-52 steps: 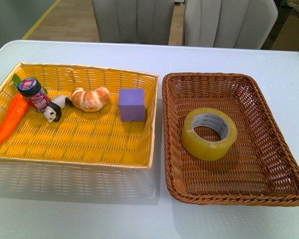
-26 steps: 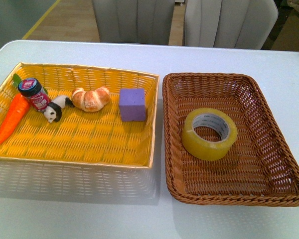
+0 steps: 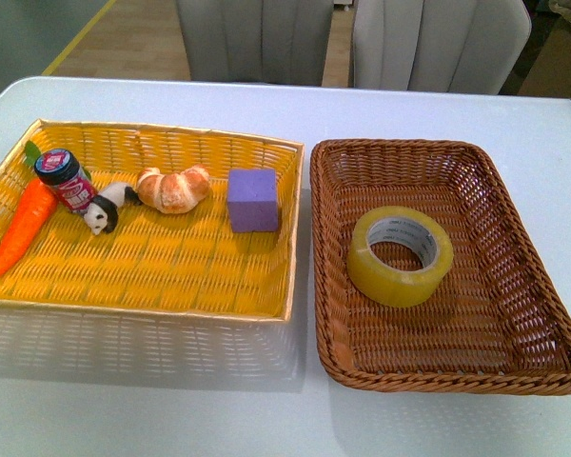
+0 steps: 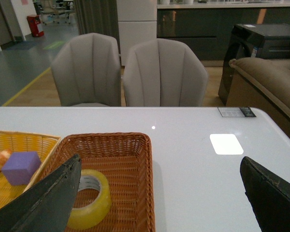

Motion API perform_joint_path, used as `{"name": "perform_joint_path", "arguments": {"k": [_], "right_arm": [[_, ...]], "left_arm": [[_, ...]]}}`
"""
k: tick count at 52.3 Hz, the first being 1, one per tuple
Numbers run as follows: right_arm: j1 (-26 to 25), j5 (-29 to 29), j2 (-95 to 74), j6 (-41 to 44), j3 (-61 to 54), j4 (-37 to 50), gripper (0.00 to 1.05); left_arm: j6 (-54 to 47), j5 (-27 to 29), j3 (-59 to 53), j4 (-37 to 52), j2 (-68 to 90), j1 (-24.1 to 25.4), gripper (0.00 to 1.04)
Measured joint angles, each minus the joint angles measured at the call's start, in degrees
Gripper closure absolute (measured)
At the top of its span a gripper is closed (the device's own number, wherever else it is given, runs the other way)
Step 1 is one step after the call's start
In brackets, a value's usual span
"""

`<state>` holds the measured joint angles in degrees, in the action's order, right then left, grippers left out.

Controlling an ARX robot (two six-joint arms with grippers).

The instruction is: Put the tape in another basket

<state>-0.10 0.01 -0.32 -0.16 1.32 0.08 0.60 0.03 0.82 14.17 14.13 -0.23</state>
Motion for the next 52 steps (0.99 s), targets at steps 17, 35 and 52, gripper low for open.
{"name": "perform_joint_path", "arguments": {"k": [17,35,52], "right_arm": [[0.0,0.0,0.0,0.0,0.0,0.0,0.09],[0.0,0.0,0.0,0.0,0.0,0.0,0.09],[0.0,0.0,0.0,0.0,0.0,0.0,0.09]], "left_arm": [[0.0,0.0,0.0,-13.3,-11.5,0.0,1.03],[0.0,0.0,0.0,-14.2,-13.2,0.0,0.7],[0.0,0.0,0.0,-14.2,-13.2,0.0,0.1]]}}
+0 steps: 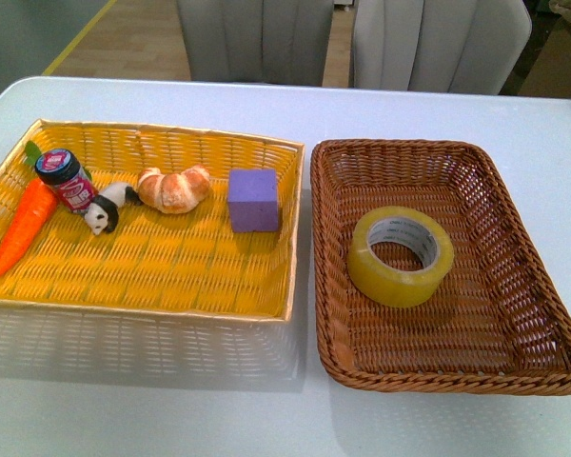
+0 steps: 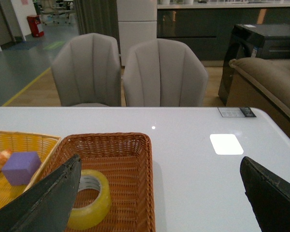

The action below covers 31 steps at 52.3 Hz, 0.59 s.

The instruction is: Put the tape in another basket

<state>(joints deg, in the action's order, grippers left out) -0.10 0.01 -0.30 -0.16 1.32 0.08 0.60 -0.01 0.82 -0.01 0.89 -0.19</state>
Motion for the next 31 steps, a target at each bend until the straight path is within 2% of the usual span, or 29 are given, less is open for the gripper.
{"name": "perform_joint_path", "arguments": {"k": [2,6,31], "right_arm": [[0.0,0.0,0.0,0.0,0.0,0.0,0.09],[0.0,0.0,0.0,0.0,0.0,0.0,0.09],[0.0,0.0,0.0,0.0,0.0,0.0,0.09]], "left_arm": [[-0.1,0.0,0.0,0.0,0.0,0.0,0.07],[-0.1,0.0,0.0,0.0,0.0,0.0,0.1],[-0.1,0.0,0.0,0.0,0.0,0.0,0.09]]}}
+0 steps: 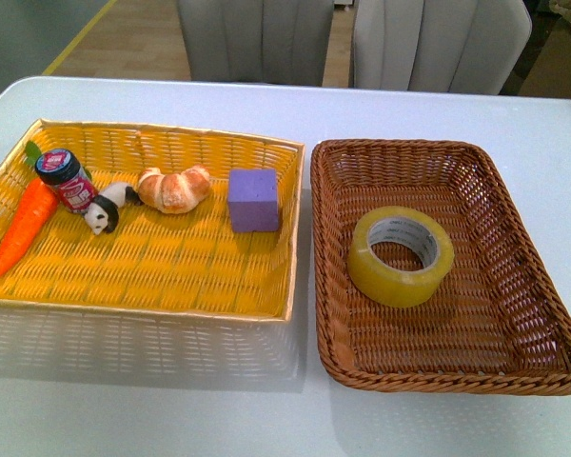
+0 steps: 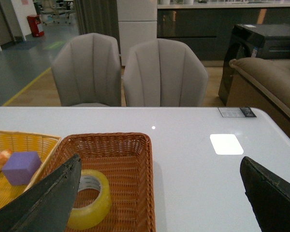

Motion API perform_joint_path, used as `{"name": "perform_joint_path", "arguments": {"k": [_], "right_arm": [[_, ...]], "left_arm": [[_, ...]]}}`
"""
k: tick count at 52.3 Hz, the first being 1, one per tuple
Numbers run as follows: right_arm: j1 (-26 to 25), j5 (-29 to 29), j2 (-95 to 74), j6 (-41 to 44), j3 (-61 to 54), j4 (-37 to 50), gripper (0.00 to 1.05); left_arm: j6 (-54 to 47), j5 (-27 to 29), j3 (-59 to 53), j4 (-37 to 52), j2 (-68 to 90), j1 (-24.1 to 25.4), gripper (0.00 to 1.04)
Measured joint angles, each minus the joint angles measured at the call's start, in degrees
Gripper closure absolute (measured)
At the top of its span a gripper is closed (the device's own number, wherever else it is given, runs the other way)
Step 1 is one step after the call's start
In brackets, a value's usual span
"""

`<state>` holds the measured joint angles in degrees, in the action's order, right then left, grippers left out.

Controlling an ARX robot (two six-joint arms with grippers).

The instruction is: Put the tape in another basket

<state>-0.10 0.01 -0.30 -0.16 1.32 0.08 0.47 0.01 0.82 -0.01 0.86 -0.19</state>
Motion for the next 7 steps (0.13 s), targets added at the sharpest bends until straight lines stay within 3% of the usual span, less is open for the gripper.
{"name": "perform_joint_path", "arguments": {"k": [7], "right_arm": [[0.0,0.0,0.0,0.0,0.0,0.0,0.09]], "left_arm": [[0.0,0.0,0.0,0.0,0.0,0.0,0.09]]}}
